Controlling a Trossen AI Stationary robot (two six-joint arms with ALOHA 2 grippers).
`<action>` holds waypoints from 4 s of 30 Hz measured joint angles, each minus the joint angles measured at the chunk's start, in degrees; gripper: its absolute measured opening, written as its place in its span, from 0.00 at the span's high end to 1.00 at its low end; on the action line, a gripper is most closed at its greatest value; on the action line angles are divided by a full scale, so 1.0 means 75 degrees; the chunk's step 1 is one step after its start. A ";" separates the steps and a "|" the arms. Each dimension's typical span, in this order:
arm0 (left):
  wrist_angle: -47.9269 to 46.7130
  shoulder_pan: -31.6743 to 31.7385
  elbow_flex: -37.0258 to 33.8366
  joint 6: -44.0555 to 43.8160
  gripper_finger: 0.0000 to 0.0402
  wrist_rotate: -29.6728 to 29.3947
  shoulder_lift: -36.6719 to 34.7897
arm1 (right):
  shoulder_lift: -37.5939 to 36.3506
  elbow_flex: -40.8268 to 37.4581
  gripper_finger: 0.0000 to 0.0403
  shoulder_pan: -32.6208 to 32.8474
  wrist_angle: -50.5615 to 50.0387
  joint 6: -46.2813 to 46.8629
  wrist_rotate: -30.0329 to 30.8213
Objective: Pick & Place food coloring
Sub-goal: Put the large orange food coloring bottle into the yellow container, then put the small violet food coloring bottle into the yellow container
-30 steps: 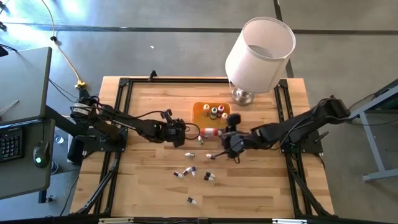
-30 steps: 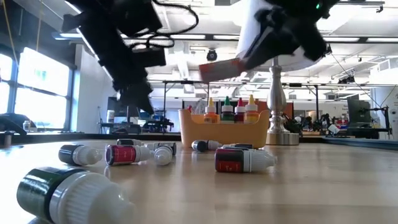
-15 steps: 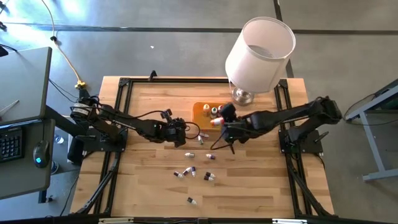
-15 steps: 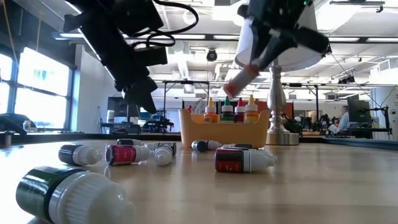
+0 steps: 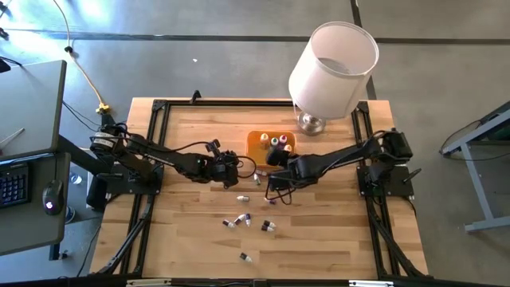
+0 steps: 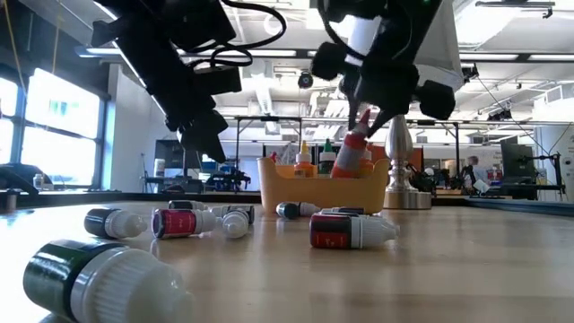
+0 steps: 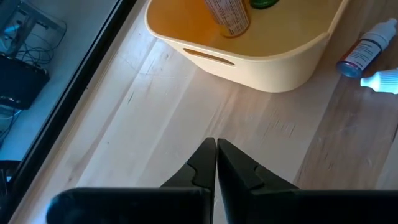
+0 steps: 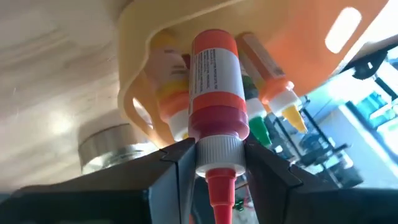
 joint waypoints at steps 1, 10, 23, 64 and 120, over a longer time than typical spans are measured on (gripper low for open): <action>0.0000 0.0000 0.0000 0.0000 0.98 -0.0002 0.0000 | 0.0019 -0.0001 0.73 -0.0005 0.0002 -0.0185 -0.0031; 0.0000 0.0000 0.0000 0.0000 0.98 0.0027 0.0000 | 0.0045 -0.0001 0.73 0.0000 -0.0016 -0.1114 -0.0437; 0.0000 0.0000 0.0000 -0.0059 0.98 0.0046 0.0003 | 0.0045 -0.0006 0.71 -0.0043 -0.0587 -0.1611 -0.1120; -0.0371 -0.0569 -0.0019 0.0004 0.98 0.0988 -0.2307 | -0.0457 -0.0876 0.66 0.1702 0.3549 0.8857 -0.3636; 0.5546 -0.2102 -0.4441 -0.0477 0.98 0.0589 -0.4211 | -0.0050 -0.3768 0.81 -0.1055 1.0886 0.8113 -0.2579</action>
